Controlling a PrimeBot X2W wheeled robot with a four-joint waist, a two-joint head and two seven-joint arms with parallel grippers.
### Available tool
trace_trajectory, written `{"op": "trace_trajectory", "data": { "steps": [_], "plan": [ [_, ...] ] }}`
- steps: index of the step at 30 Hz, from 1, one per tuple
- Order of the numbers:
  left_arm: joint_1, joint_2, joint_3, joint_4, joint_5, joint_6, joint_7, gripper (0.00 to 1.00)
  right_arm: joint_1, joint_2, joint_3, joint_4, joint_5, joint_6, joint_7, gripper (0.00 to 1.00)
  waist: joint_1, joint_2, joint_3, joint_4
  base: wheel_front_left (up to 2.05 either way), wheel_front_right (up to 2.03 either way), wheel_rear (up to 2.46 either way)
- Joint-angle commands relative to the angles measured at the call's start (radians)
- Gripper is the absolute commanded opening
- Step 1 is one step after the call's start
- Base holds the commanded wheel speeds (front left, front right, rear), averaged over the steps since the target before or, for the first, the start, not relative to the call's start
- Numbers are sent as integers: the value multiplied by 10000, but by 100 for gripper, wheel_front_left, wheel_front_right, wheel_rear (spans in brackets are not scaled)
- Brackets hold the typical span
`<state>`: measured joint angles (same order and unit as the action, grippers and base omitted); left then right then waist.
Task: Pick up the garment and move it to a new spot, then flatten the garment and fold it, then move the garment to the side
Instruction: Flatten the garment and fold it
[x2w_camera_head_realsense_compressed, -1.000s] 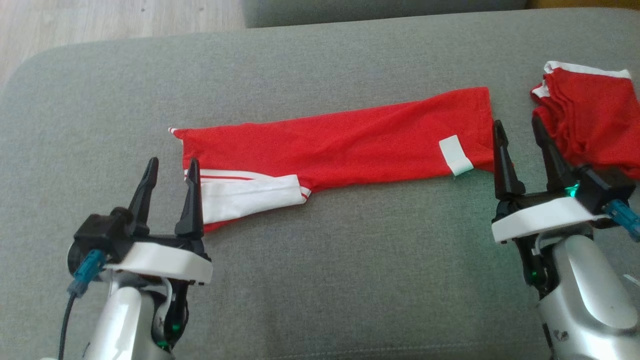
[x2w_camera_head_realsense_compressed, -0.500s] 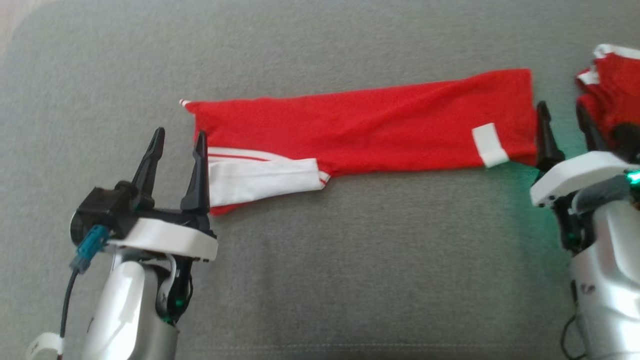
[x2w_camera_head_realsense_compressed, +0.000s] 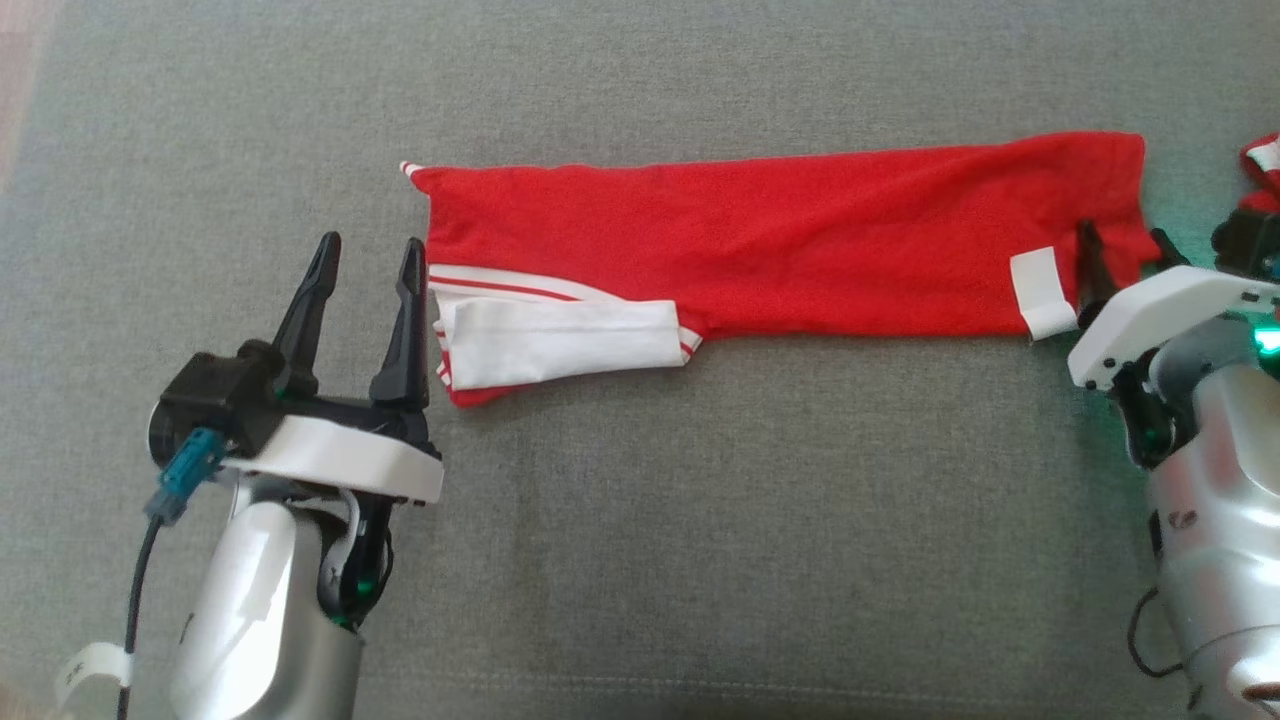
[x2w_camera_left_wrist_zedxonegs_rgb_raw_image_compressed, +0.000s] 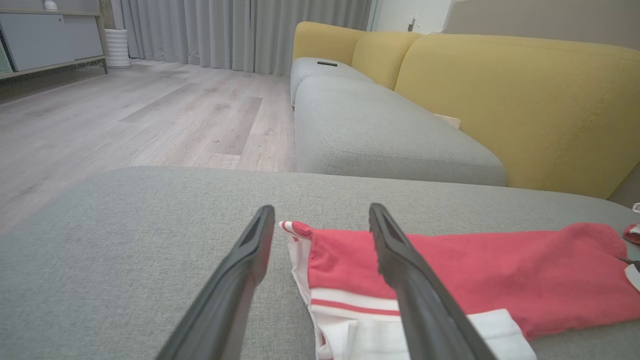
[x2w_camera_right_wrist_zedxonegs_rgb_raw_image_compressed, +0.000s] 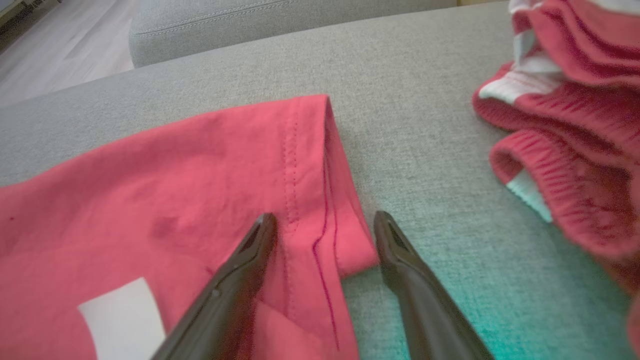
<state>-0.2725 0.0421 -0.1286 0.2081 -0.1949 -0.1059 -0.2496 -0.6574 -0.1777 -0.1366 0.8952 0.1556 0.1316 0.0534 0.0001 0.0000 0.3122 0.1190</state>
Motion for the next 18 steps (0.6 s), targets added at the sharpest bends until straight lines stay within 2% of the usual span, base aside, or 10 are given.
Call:
{"op": "trace_trajectory", "data": {
  "steps": [1,2,13,18],
  "plan": [
    [-331,84,292,-277,-32,29,-122,100,-59,-57,461,86,208,-9,167,56,-1,0,-29,-30,0,0,0],
    [-330,83,297,-269,-28,38,-122,100,-83,-121,555,129,316,-9,119,0,-1,0,-50,-49,0,0,0],
    [-98,82,272,-145,-42,64,-122,100,252,-1182,572,-9,1095,-9,-1029,0,-1,0,-612,-540,0,0,0],
    [14,82,219,-99,-42,67,-122,100,383,-1348,442,-86,1262,-9,-1206,0,-1,0,-889,-702,0,0,0]
  ]
}}
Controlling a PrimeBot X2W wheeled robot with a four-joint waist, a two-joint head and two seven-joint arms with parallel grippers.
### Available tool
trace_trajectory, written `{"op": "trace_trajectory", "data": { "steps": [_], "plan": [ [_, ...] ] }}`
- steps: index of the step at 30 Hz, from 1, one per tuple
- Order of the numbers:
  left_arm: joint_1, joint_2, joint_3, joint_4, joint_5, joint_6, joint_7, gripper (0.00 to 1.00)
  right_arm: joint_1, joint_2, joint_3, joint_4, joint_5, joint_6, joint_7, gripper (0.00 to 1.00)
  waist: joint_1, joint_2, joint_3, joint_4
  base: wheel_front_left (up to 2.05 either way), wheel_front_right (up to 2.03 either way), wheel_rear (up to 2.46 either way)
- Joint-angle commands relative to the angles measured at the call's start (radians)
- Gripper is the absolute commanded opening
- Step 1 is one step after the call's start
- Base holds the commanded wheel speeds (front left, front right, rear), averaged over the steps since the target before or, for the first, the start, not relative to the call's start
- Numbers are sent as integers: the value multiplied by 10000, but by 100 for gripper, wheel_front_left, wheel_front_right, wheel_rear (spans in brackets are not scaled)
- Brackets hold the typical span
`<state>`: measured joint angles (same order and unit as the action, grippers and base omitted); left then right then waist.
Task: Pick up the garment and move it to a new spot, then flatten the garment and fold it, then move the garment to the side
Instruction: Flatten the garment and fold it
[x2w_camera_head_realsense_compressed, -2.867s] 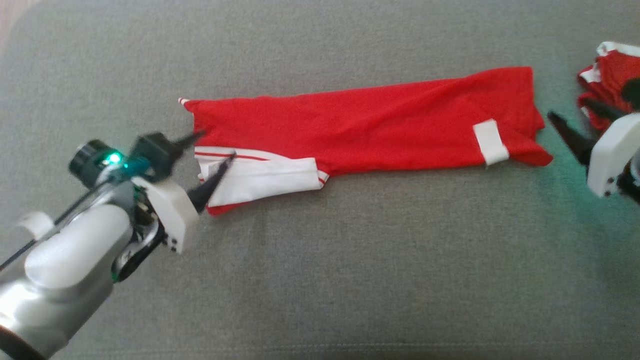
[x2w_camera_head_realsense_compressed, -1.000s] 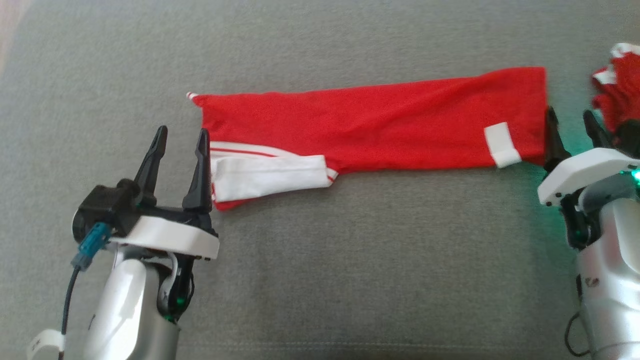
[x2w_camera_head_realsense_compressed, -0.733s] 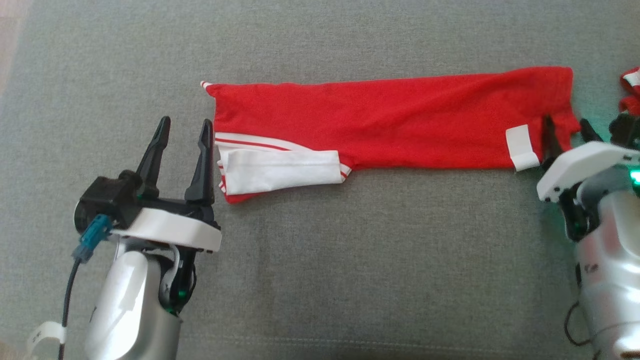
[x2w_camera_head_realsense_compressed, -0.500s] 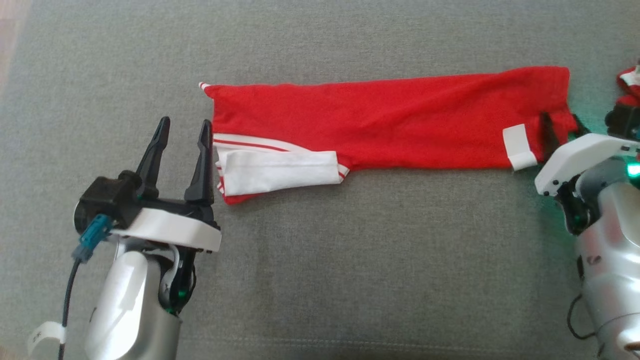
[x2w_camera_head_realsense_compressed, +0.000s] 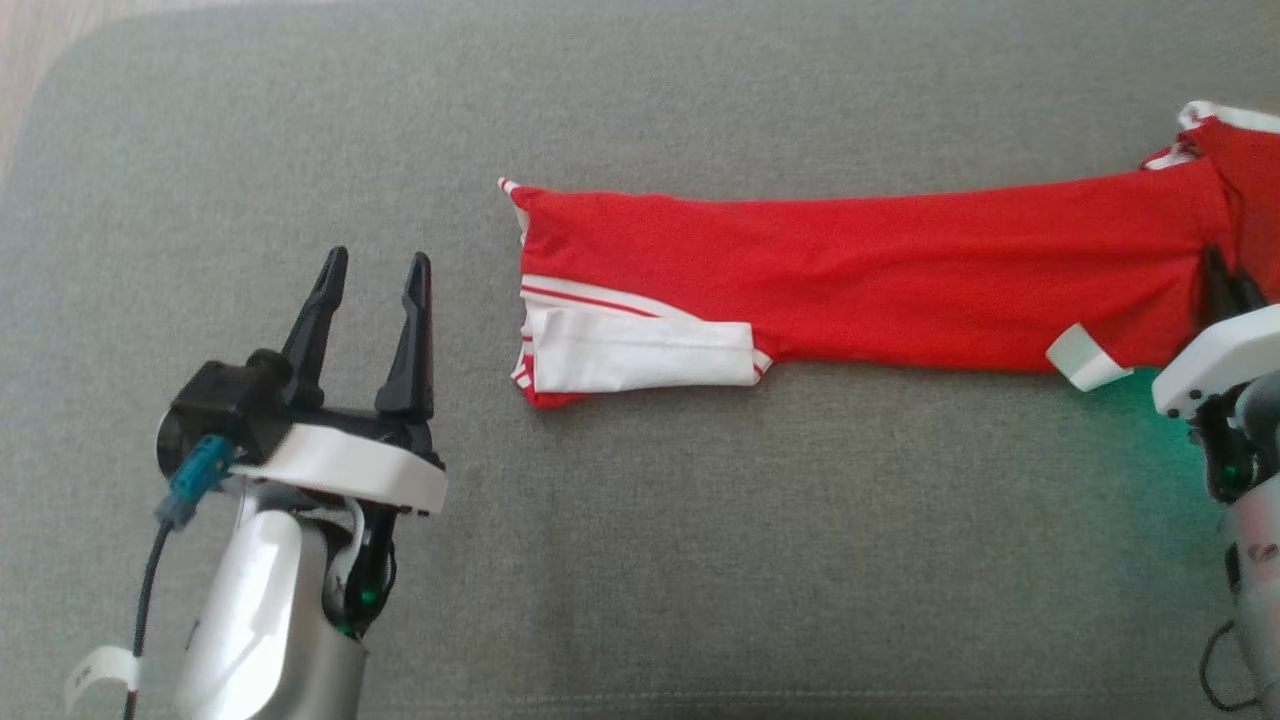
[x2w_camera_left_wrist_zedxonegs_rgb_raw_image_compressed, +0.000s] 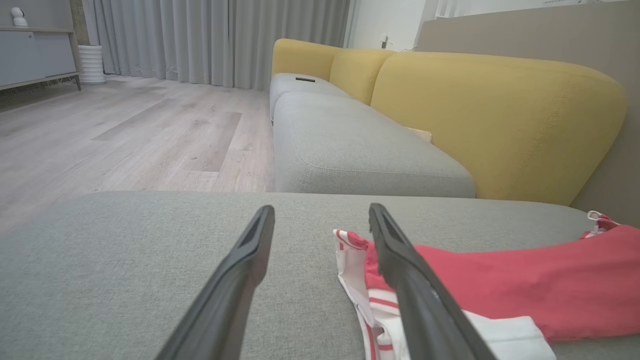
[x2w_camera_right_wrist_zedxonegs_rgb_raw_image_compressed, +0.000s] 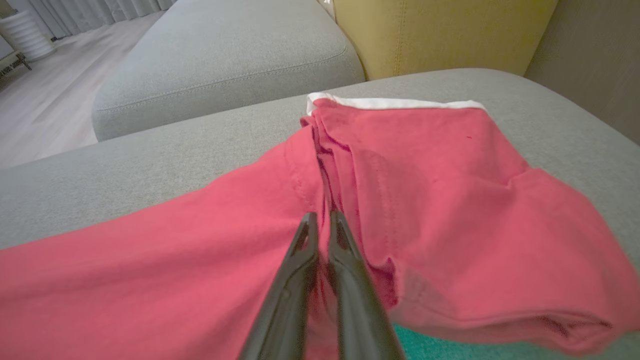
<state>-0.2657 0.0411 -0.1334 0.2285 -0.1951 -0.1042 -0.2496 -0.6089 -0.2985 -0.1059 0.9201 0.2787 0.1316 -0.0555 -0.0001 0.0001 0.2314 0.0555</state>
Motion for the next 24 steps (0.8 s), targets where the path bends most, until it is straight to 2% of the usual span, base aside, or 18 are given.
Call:
{"op": "trace_trajectory", "data": {
  "steps": [1,10,14,19,24],
  "plan": [
    [-27,92,252,-287,-46,52,-122,100,-79,-122,154,-372,68,-9,-140,0,1,-1,-160,-92,0,0,0],
    [238,92,112,-233,-133,100,-122,100,-57,474,629,-1291,554,-9,-122,0,1,-1,-827,-38,0,0,0],
    [388,91,174,-237,-154,135,-122,100,-19,1071,824,-1985,722,-9,92,0,1,-1,-1131,101,0,0,0],
    [547,91,167,-233,-192,158,-122,100,101,2153,1255,-2989,838,-9,568,0,1,-1,-1431,474,0,0,0],
    [594,91,69,-228,-254,190,-122,100,194,2468,2091,-3511,1446,-9,879,0,1,-1,-1489,922,0,0,0]
  ]
}}
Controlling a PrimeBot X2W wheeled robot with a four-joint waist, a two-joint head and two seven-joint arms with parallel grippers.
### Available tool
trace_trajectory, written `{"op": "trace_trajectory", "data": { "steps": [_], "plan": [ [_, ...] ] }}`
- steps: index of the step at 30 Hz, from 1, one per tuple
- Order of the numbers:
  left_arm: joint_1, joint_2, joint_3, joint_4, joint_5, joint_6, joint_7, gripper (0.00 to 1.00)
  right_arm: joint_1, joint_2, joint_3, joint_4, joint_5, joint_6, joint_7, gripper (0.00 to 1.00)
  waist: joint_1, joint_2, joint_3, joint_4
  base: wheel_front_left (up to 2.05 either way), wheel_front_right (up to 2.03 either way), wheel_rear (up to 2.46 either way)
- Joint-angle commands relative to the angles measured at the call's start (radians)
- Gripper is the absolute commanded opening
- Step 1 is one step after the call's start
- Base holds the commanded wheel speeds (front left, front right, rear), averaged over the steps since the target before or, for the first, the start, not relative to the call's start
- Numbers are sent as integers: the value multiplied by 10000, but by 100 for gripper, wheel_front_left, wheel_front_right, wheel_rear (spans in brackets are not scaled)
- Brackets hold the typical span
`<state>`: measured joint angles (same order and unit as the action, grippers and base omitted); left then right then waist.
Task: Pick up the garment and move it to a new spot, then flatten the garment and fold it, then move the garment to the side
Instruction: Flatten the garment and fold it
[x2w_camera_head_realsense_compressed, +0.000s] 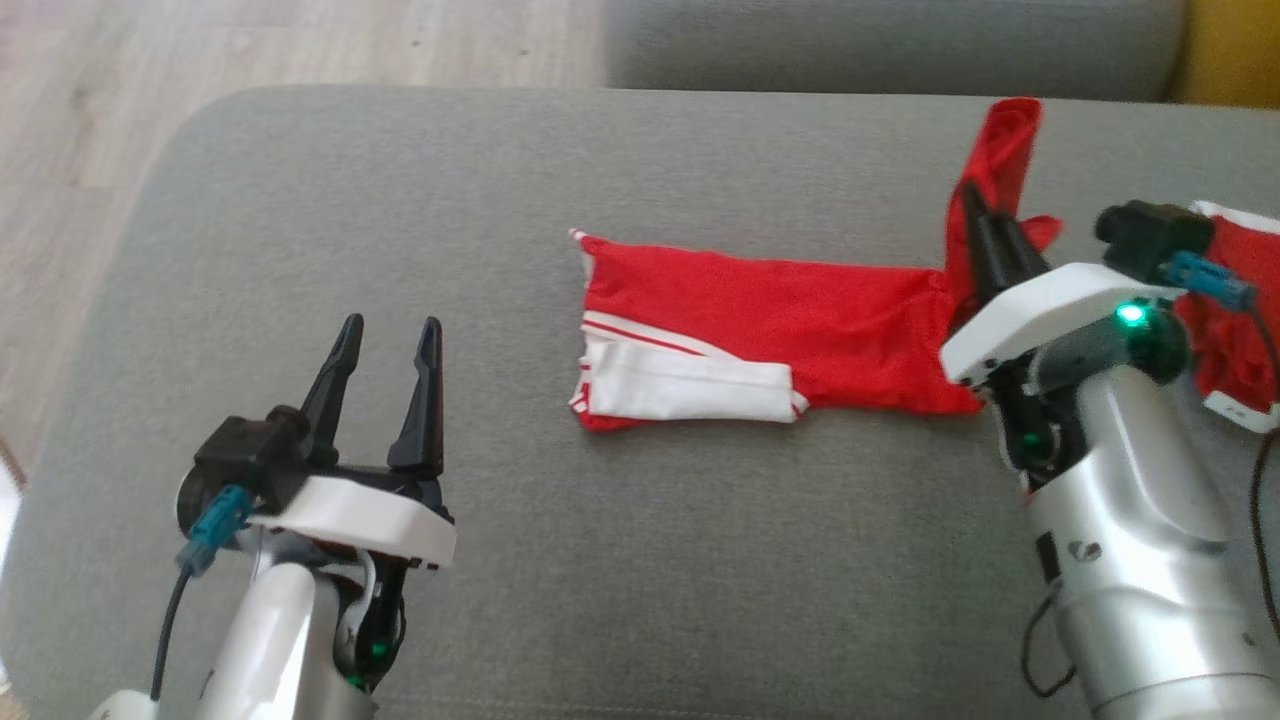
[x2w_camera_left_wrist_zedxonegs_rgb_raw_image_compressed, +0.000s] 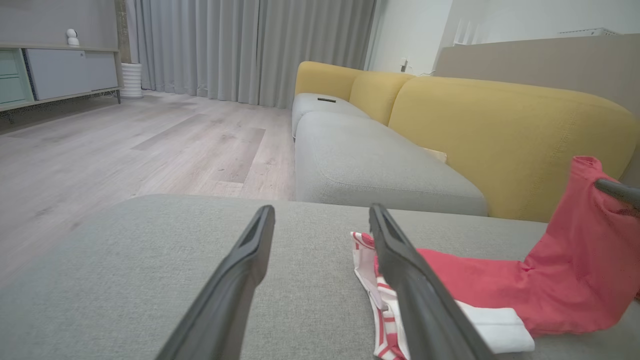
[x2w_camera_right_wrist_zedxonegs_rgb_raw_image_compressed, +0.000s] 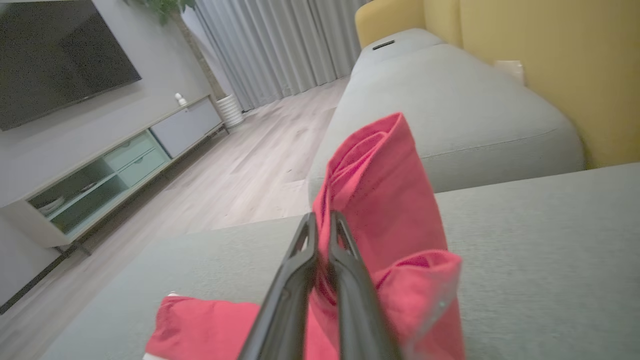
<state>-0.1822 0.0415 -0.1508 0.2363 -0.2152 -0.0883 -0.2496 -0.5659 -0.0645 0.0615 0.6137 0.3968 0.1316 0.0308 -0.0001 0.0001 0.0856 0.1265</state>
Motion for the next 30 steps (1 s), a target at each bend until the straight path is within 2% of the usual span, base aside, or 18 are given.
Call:
{"op": "trace_trajectory", "data": {
  "steps": [1,12,25,26,27,30],
  "plan": [
    [-242,87,216,-301,-66,32,-122,100,-227,133,739,-503,618,-9,12,0,1,-1,-12,323,0,0,0],
    [-301,87,-168,-201,-284,101,-122,100,-600,141,3556,472,2989,-9,-863,0,1,-1,200,1509,0,0,0],
    [-483,87,-518,-144,-486,186,-122,100,-1418,142,5587,2584,4677,-9,-1879,0,1,-1,665,2451,0,0,0],
    [-494,87,-520,-135,-490,186,-122,100,-1480,142,5778,2769,4743,-9,-1952,36,1,-1,686,2474,0,0,0],
    [-504,87,-519,-124,-489,185,-122,100,-1517,142,5951,2891,4874,-9,-2023,100,1,-1,701,2491,0,0,0],
    [-499,87,-452,-97,-456,192,-122,100,-1575,142,6549,2904,5409,-9,-2169,100,1,-1,690,2428,0,0,0]
  ]
}}
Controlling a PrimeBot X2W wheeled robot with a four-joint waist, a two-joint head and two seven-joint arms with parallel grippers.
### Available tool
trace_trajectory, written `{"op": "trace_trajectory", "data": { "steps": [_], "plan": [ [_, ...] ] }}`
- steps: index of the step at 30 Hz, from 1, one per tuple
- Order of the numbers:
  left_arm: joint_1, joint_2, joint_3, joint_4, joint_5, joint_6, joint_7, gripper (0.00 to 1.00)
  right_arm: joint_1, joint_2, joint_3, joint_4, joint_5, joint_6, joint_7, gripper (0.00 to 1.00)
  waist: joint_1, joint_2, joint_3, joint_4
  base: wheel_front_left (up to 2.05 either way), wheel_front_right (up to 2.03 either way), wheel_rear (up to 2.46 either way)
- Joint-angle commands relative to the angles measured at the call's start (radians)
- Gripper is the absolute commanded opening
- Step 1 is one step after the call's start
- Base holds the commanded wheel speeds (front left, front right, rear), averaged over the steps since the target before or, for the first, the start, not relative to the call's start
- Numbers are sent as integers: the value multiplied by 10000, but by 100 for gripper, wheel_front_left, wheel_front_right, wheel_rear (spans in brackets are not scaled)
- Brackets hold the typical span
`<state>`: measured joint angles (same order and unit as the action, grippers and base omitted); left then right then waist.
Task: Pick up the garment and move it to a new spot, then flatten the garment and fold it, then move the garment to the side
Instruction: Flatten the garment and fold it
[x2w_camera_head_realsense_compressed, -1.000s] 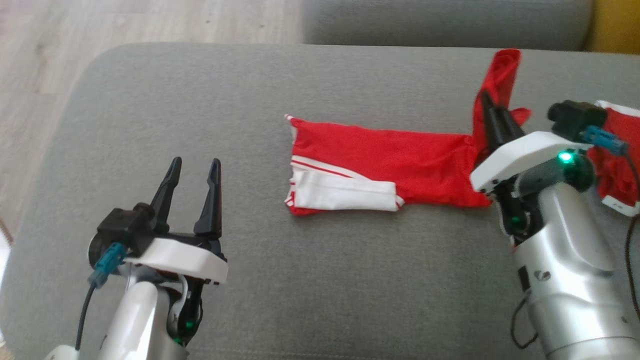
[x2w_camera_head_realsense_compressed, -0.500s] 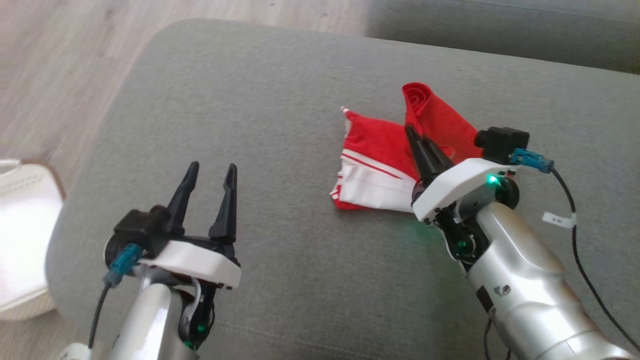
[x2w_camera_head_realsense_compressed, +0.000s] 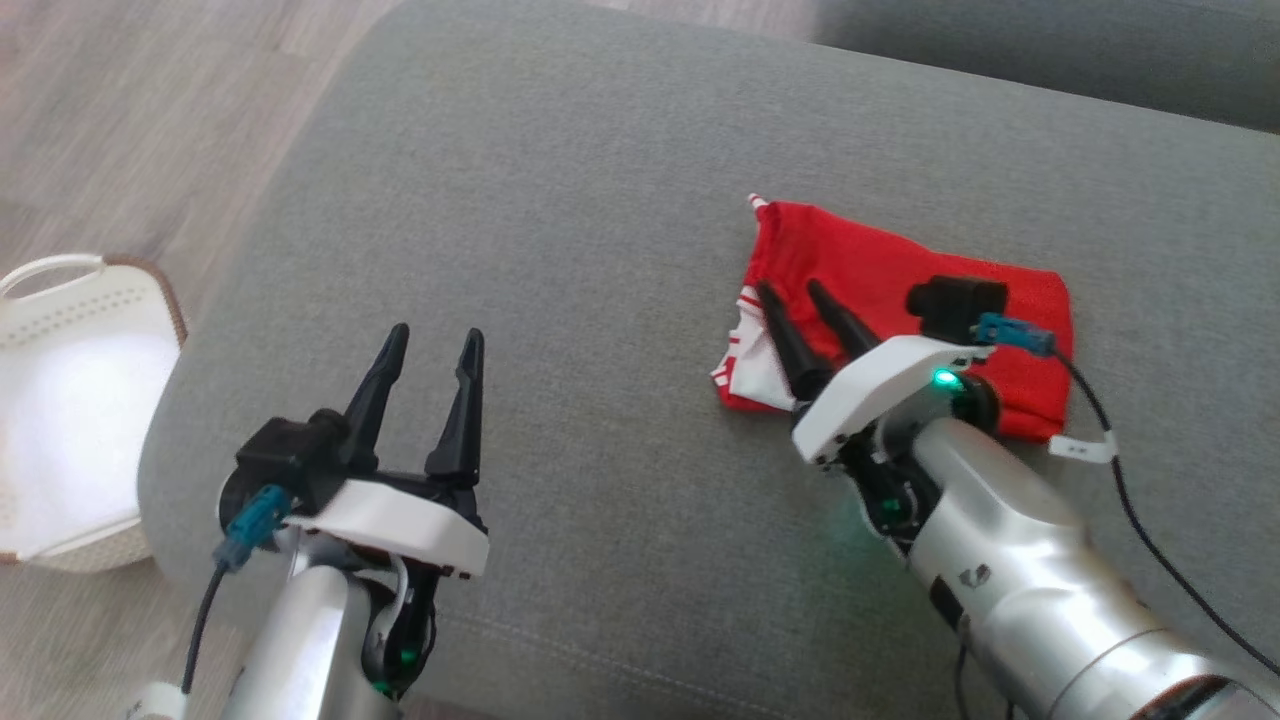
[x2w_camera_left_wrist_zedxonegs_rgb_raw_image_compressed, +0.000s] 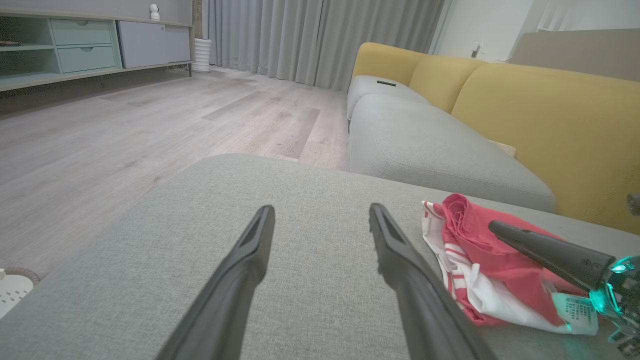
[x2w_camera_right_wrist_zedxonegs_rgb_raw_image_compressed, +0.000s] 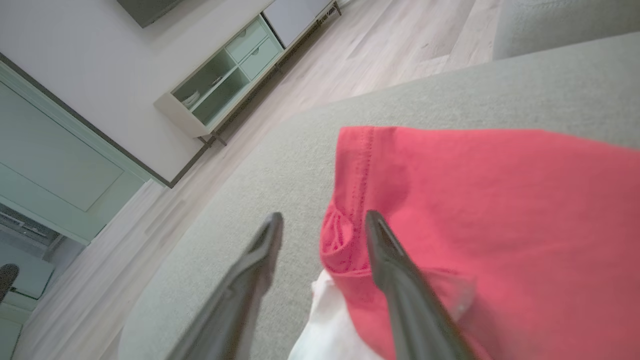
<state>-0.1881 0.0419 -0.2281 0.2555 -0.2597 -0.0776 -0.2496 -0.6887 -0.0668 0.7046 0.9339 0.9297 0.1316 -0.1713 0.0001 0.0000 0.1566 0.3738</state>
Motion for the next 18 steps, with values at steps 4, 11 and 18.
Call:
{"op": "trace_trajectory", "data": {
  "steps": [4,11,18],
  "plan": [
    [-432,83,488,-283,86,69,-122,100,-487,165,923,-626,759,-9,-333,100,-1,0,-132,-394,0,0,0],
    [-374,83,787,-487,179,45,-122,100,-1234,166,1247,135,-187,-9,-856,100,-1,0,-382,-1553,0,0,0],
    [-440,83,1038,-787,322,43,-122,100,-1083,-408,-799,-177,-3465,-9,-900,100,-1,0,-402,-2721,0,0,0]
  ]
}}
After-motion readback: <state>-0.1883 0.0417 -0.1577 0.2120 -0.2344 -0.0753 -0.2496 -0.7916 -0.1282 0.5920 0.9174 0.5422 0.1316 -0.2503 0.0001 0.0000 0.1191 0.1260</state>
